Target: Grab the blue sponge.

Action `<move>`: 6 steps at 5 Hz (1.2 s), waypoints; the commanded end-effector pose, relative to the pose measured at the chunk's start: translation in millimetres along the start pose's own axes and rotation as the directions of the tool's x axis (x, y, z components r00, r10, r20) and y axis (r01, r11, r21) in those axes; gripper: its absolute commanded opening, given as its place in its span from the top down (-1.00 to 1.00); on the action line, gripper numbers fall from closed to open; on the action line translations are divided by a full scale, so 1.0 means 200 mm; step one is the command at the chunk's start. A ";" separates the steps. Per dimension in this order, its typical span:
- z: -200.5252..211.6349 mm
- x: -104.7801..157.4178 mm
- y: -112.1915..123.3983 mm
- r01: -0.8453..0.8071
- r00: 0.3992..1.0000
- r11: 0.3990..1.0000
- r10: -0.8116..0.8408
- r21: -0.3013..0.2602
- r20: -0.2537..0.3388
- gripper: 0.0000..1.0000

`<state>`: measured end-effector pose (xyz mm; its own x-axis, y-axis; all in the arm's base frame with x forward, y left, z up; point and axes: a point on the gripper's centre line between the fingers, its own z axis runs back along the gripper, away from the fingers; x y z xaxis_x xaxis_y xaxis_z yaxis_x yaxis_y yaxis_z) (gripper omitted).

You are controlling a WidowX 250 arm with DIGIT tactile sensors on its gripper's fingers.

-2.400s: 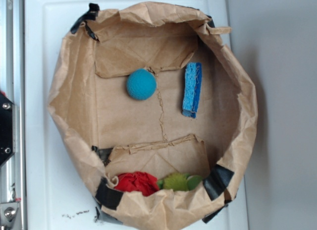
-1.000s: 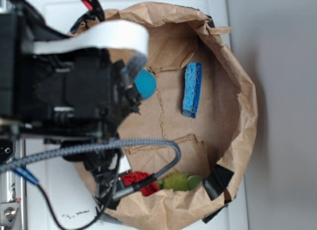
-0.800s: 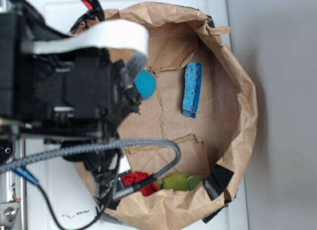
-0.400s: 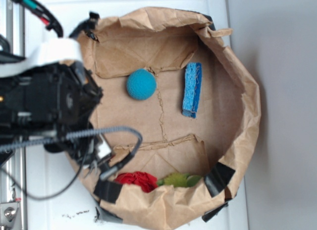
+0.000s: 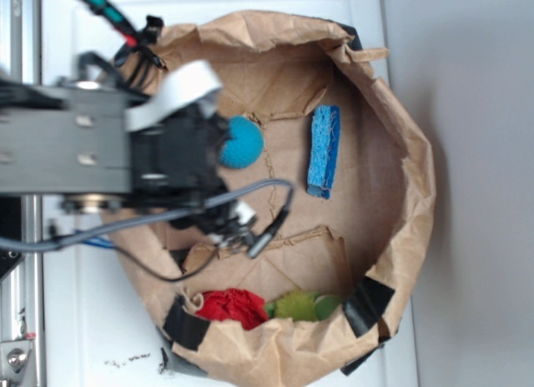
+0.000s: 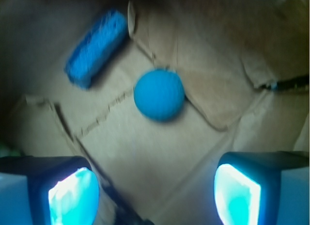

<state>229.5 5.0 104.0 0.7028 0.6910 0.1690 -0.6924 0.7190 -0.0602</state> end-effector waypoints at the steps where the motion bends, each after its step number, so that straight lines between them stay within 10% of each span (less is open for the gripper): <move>1: 0.05 0.19 -0.17 -0.075 0.997 0.997 0.075 0.035 0.023 -1.00; 6: -0.34 0.36 -0.33 -0.079 0.995 0.996 0.080 -0.037 0.050 -1.00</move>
<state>325.4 6.8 35.4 0.6503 0.7407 0.1686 -0.7433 0.6662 -0.0601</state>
